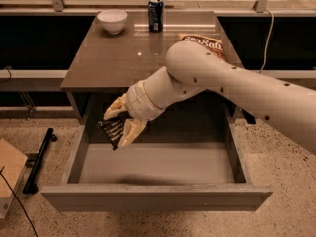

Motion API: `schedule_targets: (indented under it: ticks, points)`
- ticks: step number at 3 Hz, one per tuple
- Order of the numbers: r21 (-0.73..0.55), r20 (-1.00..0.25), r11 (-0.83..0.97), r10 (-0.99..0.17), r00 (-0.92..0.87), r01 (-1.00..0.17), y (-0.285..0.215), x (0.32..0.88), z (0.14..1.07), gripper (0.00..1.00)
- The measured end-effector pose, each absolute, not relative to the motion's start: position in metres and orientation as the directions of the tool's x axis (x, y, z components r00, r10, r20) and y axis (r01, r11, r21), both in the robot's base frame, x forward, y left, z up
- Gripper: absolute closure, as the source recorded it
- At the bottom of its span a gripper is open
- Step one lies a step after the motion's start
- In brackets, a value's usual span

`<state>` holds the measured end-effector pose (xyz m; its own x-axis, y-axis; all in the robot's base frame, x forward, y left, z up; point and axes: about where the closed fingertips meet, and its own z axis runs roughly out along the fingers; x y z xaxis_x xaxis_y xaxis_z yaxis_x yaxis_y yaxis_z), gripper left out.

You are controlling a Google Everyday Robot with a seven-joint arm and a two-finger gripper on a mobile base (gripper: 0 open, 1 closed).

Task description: Pick rxbar chocolate from top drawer and place on counter

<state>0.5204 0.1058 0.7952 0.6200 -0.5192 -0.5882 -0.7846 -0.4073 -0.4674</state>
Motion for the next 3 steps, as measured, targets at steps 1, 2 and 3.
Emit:
schedule_targets:
  ticks: [1,2,3]
  points:
    - [-0.542,-0.543,-0.292,-0.594,0.594,-0.788,0.092,0.535,0.846,1.00]
    - [-0.606,-0.545,-0.120,-0.657,0.521,-0.786,0.076,0.558,0.883,1.00]
    - [-0.654,-0.562,0.039,-0.693,0.452,-0.755,0.061,0.593,0.912,1.00]
